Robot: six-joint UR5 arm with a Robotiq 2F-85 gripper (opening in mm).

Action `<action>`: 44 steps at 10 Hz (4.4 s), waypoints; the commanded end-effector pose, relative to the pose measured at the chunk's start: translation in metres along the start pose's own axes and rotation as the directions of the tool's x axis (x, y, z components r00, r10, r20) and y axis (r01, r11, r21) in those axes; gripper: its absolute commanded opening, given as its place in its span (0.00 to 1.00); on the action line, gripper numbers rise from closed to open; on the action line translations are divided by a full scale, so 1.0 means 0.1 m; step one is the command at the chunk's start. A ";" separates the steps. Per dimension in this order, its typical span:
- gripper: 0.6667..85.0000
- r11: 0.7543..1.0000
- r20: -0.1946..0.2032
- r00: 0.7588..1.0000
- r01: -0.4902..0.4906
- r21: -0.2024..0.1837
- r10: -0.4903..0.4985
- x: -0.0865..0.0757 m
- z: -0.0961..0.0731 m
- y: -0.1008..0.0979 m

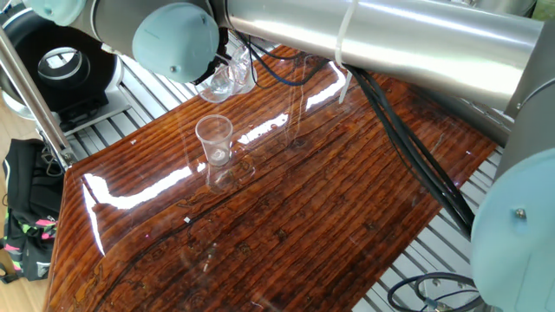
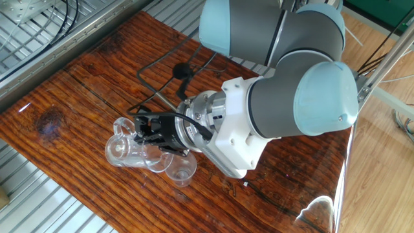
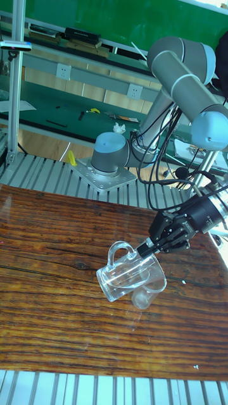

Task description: Pour the water from one cup into another empty cup

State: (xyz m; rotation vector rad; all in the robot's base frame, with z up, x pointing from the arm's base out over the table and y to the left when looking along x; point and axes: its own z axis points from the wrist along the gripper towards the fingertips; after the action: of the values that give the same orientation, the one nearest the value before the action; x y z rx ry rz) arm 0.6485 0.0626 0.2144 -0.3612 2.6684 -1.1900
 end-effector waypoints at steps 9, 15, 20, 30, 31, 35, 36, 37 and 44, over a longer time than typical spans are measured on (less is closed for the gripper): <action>0.01 0.999 0.011 1.000 -0.006 0.037 0.006 0.03 0.02 0.02; 0.01 0.998 0.018 1.000 -0.005 0.057 0.004 0.02 0.01 0.00; 0.01 0.998 0.019 1.000 -0.015 0.068 0.014 0.04 0.00 0.04; 0.01 0.996 0.022 1.000 -0.019 0.086 0.018 0.07 -0.03 0.07; 0.01 0.996 0.022 1.000 -0.020 0.088 0.019 0.07 -0.03 0.07; 0.01 0.995 0.021 1.000 -0.019 0.094 0.017 0.10 -0.05 0.06; 0.01 0.995 0.021 1.000 -0.020 0.095 0.018 0.10 -0.05 0.06; 0.01 0.995 0.021 1.000 -0.019 0.096 0.017 0.11 -0.06 0.06; 0.01 0.994 0.021 1.000 -0.018 0.107 0.016 0.11 -0.05 0.07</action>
State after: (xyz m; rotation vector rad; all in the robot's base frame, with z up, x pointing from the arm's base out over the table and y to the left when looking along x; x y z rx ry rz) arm 0.6366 0.0674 0.2143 -0.3366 2.5626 -1.3178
